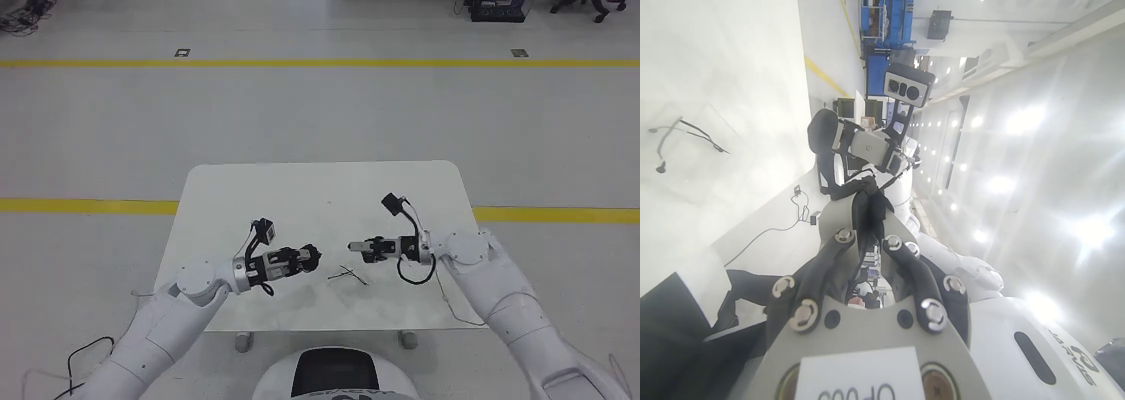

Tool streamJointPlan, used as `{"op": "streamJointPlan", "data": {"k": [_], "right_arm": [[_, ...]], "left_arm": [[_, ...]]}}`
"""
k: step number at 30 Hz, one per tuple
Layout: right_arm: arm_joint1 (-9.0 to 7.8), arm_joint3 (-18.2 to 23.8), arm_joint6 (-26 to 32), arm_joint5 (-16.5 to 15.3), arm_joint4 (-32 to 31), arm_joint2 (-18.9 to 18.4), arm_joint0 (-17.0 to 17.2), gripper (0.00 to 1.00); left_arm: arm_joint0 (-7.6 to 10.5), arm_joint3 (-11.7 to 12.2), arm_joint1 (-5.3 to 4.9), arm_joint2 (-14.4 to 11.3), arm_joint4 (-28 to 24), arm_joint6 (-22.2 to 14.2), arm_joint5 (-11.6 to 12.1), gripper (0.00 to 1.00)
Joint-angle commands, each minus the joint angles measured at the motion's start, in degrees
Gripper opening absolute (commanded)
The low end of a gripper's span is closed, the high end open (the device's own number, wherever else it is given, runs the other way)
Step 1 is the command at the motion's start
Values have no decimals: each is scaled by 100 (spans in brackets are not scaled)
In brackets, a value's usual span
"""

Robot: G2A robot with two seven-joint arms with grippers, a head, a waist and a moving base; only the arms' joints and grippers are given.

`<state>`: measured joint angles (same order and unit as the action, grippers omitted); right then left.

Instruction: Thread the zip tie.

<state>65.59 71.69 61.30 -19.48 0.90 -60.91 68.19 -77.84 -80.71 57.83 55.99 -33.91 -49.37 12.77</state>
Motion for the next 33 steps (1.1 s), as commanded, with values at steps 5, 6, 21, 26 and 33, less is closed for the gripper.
{"op": "streamJointPlan", "data": {"k": [5, 6, 21, 26, 33], "right_arm": [[-46, 463, -285, 0, -970, 177, 75, 100], [-46, 463, -285, 0, -970, 177, 75, 100], [-36, 890, -28, 0, -2582, 777, -300, 100], [44, 779, 5, 28, -3188, 1212, -568, 100], [94, 702, -75, 23, -3670, 1494, -679, 100]], "left_arm": [[-138, -160, -27, 32, -3, 23, -77, 0], [-125, -156, -22, 17, -9, 24, -78, 0], [71, -10, 43, -181, -30, -28, -68, 0], [56, -40, 36, -173, 18, 4, -79, 0], [29, -62, 31, -180, 28, 18, -86, 0]]}}
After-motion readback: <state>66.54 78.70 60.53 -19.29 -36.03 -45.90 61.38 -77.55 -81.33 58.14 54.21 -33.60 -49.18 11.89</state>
